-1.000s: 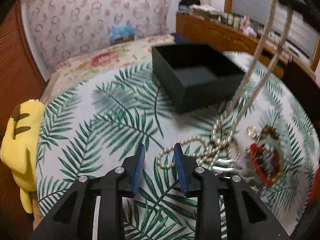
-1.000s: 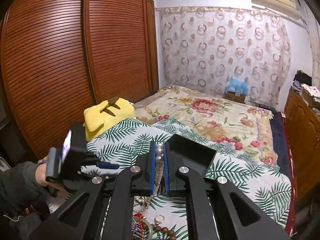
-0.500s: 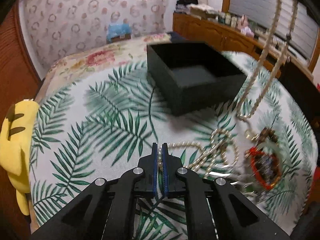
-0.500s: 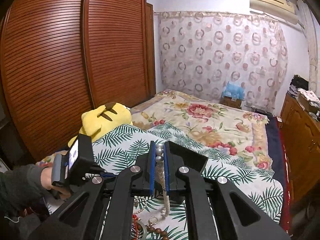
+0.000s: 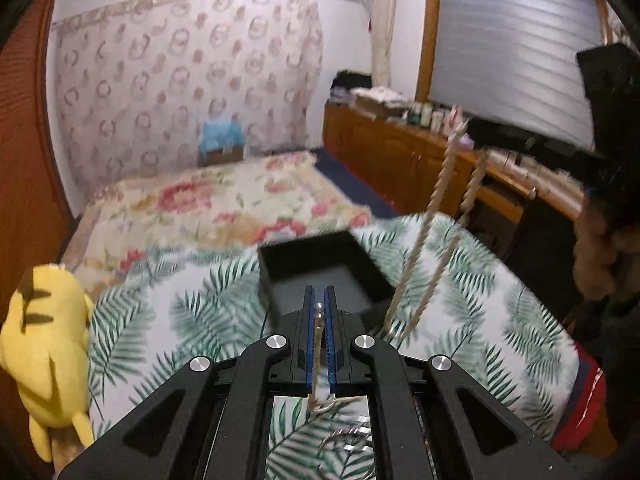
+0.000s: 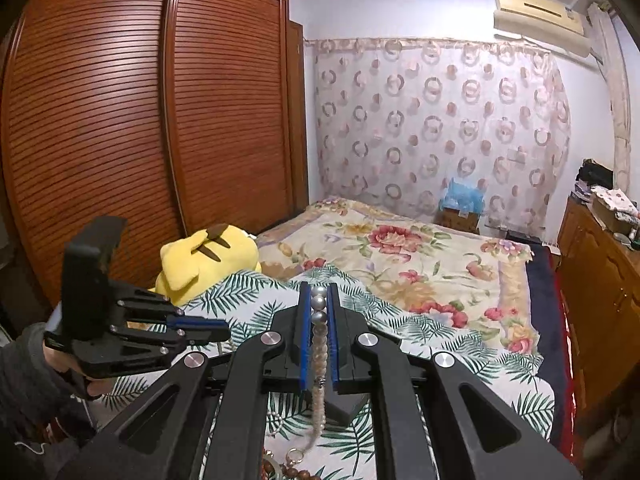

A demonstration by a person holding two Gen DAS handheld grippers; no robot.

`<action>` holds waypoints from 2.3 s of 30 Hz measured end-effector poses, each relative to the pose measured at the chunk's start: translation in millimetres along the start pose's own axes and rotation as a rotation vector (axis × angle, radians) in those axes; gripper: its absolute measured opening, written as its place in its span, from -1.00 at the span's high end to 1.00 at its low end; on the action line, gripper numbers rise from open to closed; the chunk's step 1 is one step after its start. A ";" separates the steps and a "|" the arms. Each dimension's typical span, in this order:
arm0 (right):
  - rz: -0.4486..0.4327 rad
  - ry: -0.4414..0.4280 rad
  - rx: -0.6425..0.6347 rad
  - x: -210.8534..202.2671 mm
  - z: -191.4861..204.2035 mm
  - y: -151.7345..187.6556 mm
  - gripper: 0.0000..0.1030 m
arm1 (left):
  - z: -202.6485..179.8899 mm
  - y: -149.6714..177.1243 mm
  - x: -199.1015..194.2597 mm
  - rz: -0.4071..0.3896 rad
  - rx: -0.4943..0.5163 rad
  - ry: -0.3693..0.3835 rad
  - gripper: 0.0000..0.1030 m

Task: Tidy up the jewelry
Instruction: 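Carry the pearl necklace over the black box and open the right tool, then return the right tool to the pile and grasp the silver hair combs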

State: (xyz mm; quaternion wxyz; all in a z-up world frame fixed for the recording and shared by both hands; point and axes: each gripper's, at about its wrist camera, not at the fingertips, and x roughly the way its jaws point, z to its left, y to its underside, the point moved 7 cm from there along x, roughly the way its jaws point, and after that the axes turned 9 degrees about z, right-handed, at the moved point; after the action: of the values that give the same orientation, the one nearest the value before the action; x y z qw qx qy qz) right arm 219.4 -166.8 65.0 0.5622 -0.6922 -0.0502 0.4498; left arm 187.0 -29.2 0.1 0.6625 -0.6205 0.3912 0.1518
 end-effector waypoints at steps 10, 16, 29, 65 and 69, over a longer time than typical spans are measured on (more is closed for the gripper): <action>-0.027 -0.018 -0.010 -1.9 -10.8 -38.1 0.83 | -8.6 -73.9 -25.4 -0.095 0.022 0.003 0.93; -0.039 -0.039 -0.016 2.5 -23.6 -62.0 0.83 | -5.7 -109.6 -29.3 -0.126 0.023 0.008 0.93; 0.164 -0.088 0.068 102.4 -42.1 -4.2 0.83 | 24.2 -84.1 44.6 -0.005 -0.059 0.025 0.93; 0.257 0.012 0.152 59.7 17.3 165.2 0.81 | -5.6 73.0 38.5 0.122 -0.052 0.030 0.73; 0.266 0.041 0.182 47.9 20.5 192.1 0.50 | -16.2 90.0 39.2 0.138 -0.053 0.026 0.63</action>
State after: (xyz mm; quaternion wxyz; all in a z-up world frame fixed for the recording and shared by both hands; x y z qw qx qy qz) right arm 149.9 -193.9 -119.5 0.5588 -0.6481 0.0944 0.5088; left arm 145.3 -39.1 -89.7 0.6287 -0.6112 0.4376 0.1993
